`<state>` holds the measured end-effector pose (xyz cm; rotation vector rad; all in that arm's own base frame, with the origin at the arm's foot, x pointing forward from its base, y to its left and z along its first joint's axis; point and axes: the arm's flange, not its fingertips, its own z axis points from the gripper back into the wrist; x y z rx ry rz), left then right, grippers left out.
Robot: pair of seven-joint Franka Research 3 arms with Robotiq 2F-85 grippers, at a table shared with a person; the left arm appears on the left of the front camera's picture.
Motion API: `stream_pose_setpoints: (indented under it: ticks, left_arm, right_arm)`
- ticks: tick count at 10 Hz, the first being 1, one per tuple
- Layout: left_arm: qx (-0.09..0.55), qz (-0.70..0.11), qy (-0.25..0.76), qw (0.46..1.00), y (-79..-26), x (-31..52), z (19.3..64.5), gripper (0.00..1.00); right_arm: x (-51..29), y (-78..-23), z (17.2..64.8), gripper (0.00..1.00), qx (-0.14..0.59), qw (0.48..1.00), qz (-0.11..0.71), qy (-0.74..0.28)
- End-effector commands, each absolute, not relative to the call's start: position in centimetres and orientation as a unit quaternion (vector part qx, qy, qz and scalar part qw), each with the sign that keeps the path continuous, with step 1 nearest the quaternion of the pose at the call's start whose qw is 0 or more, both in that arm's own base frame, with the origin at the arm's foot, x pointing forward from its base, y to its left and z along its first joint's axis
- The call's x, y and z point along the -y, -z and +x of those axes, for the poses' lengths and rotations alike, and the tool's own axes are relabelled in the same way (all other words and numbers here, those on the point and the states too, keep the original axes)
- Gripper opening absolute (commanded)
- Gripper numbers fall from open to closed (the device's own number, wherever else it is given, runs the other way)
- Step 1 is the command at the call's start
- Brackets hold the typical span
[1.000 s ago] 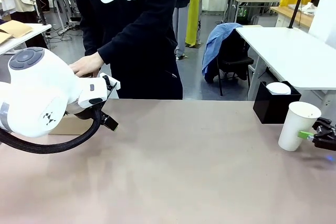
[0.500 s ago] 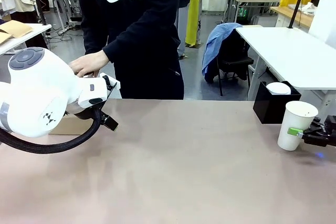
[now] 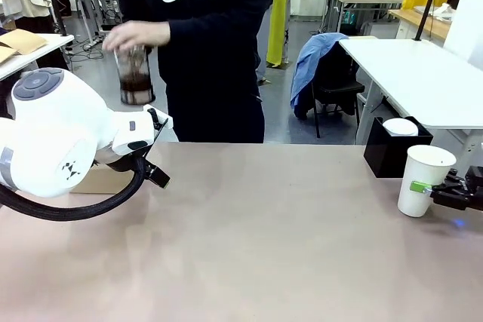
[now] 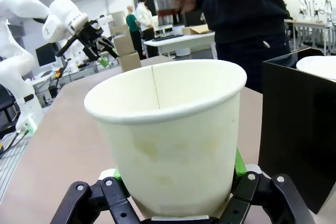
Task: Pour a drink into a cup and package it in a carrier.
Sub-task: Pick up the 600 ml Paper Cup and place it in the middle top area of the table.
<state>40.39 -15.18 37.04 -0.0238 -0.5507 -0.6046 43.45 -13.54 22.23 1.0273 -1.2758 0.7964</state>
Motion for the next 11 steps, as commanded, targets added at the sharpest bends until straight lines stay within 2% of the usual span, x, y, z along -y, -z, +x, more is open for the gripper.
stream_pose_setpoints:
  ticks: [1,4,6,8,11]
  left_arm:
    - [0.268,-0.012,0.294,0.917,-37.0,15.2,40.4,1.00]
    - [0.268,-0.012,0.294,0.917,-37.0,15.2,40.4,1.00]
    - [0.268,-0.012,0.294,0.917,-37.0,15.2,40.4,1.00]
    - [0.268,-0.012,0.294,0.917,-37.0,15.2,40.4,1.00]
    - [0.268,-0.012,0.294,0.917,-37.0,15.2,40.4,1.00]
  right_arm:
    - [13.5,-22.2,43.5,0.80,0.553,0.613,0.445,-0.346]
    - [7.2,-31.1,42.4,0.80,0.605,0.618,0.401,-0.303]
    - [1.2,-34.3,44.4,0.80,0.630,0.623,0.375,-0.272]
    - [-5.2,-35.4,48.1,0.80,0.645,0.617,0.375,-0.249]
    - [-15.0,-33.5,56.0,0.80,0.641,0.620,0.382,-0.243]
